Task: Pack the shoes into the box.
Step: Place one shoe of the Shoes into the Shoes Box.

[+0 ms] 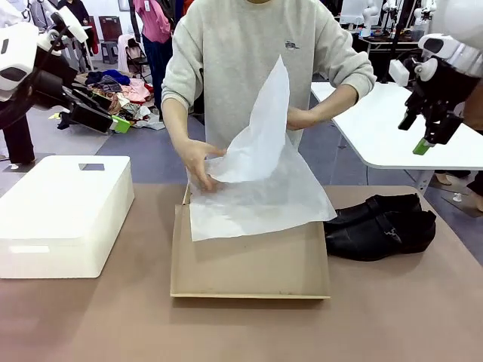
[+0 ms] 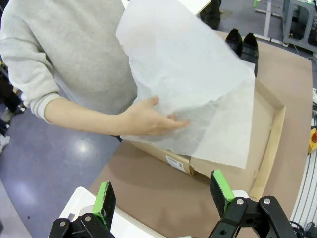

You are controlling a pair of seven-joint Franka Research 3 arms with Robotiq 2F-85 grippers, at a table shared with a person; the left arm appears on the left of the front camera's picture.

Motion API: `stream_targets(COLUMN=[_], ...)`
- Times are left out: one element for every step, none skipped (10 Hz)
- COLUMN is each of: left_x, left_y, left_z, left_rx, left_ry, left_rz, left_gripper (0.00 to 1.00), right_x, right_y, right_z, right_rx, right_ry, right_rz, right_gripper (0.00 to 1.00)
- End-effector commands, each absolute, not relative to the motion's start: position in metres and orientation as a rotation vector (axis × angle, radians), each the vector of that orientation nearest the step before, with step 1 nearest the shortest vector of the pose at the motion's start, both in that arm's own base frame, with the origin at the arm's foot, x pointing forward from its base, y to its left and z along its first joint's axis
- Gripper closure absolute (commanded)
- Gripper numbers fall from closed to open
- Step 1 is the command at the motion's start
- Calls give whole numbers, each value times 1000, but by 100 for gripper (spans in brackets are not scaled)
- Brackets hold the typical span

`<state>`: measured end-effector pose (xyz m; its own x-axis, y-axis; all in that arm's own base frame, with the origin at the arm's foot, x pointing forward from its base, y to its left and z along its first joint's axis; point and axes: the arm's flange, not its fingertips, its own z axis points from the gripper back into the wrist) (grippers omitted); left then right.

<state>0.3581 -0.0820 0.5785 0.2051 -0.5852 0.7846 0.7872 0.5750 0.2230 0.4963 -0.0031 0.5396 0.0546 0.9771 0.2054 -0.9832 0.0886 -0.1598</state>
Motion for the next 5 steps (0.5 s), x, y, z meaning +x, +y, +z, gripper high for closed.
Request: stream_targets(left_x=[358,358,358,358,358], left_y=[-82,-82,-82,-82,-82], left_z=[579,579,579,579,579], left_rx=[-256,-256,-256,-256,-256], left_ry=[-968,-968,-968,-968,-968], left_rz=[-970,-970,-970,-970,-970], left_gripper=[0,0,0,0,0], right_x=[511,515,516,517,518], right_y=[-11,-14,-16,-18,-21], right_z=[533,520,509,499,490], right_rx=[23,15,13,10,5], right_ry=[-318,-320,-325,-334,-338], right_rz=[1500,1507,1524,1504,1502], right_gripper=[0,0,0,0,0])
